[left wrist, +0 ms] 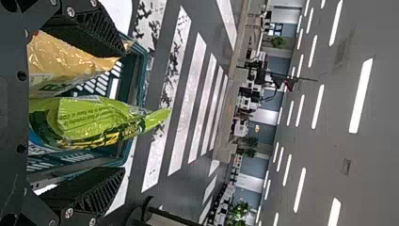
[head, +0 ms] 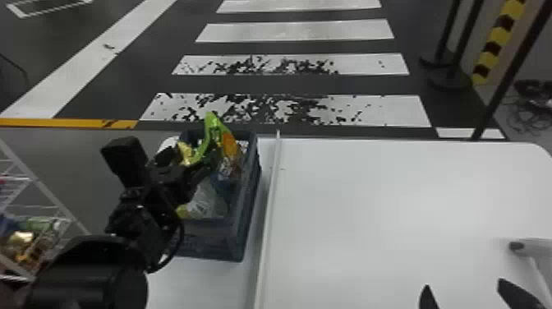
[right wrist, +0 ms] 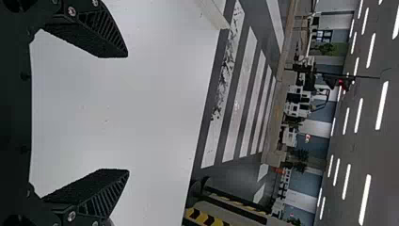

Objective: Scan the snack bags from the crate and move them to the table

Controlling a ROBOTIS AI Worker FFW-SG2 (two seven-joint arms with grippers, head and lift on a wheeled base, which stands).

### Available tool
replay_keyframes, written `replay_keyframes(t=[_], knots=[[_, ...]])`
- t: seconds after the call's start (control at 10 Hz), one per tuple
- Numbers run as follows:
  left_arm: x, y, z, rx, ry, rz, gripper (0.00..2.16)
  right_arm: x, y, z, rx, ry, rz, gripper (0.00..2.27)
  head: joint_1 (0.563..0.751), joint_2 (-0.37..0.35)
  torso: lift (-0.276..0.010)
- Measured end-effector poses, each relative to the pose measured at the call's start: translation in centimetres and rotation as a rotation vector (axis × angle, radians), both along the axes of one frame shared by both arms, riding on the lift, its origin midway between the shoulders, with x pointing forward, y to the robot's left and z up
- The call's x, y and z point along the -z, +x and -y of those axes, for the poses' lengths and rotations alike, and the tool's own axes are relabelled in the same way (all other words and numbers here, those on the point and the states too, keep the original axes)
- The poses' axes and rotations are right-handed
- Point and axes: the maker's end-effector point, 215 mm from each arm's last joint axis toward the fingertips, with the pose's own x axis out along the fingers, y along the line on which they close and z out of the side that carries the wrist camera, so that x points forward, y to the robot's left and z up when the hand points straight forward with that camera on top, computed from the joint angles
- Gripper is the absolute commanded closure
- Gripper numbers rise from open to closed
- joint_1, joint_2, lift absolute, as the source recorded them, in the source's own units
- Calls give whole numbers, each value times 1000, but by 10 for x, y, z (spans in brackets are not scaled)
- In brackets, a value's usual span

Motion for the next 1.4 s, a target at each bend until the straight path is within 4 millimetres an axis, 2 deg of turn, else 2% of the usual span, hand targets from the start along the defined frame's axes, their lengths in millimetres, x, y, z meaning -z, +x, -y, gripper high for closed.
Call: replay_keyframes(t=[0.4,0.5,0.6,0.8,0.9,1.0,1.3,1.4], knots=[[11,14,5,6,-4,-12,215,2,2,2,-2,-10,-1,127,695,98,-95],[15,15,6,5,-6,-17,336,2,2,2,-3,-10,-1,127,695,97,-95],[18,17,7,6,-6,-23,569,2,3,2,-3,-10,0,127,695,96,-95],[23,19,13,13,-4,-31,1416,2,3,1,-4,-10,1,127,695,88,-95],[24,20,14,7,-2,-31,1727,1,3,1,-5,-8,2,127,695,87,-95],[22,20,13,-2,1,-29,1851,1,3,-1,-6,-6,3,127,695,88,-95],[7,16,2,-44,14,6,1885,-3,3,-4,-9,1,9,127,695,105,-95],[-4,12,-2,-61,31,27,1885,-3,3,-6,-11,3,10,127,695,114,-95]])
